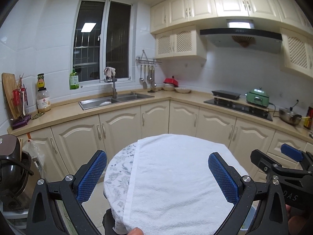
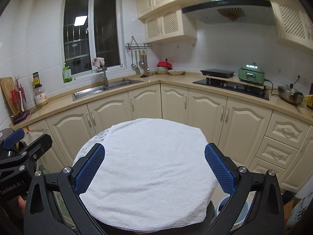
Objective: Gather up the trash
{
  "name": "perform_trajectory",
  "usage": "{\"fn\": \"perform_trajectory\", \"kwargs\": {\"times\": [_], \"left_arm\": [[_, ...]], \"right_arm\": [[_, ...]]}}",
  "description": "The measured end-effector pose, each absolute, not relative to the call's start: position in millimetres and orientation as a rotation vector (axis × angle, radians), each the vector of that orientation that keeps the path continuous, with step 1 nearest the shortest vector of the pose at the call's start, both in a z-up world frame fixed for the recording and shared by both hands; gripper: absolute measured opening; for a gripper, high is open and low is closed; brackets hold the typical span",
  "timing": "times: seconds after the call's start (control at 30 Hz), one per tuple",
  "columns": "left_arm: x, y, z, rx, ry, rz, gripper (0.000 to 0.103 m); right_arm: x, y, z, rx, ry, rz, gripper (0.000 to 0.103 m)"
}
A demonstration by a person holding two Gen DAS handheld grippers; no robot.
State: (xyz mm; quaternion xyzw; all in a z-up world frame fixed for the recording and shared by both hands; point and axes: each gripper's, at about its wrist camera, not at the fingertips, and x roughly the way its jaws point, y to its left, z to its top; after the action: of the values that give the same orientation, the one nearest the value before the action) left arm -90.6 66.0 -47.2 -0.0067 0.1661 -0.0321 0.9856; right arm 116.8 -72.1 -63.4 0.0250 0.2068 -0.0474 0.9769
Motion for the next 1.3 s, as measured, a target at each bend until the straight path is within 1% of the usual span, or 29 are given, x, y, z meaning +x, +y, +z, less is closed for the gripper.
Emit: {"fn": "perform_trajectory", "kwargs": {"times": [0.03, 0.43, 1.3], "left_arm": [[-96.3, 63.0, -47.4, -0.01, 0.335, -0.062, 0.102], [-62.0, 72.5, -40.1, -0.013, 0.329, -0.056, 0.102], [-38.3, 80.0, -64.3, -0.016, 0.309, -0.034, 0.102]], "right_arm": [[114.6, -70.2, -62.9, 0.048, 0.414, -0.097, 0.103], [101.9, -70.9, -55.9, 0.041, 0.378, -0.127, 0.103], [102.3, -70.4, -50.2, 0.036, 0.371, -0.131, 0.103]]}}
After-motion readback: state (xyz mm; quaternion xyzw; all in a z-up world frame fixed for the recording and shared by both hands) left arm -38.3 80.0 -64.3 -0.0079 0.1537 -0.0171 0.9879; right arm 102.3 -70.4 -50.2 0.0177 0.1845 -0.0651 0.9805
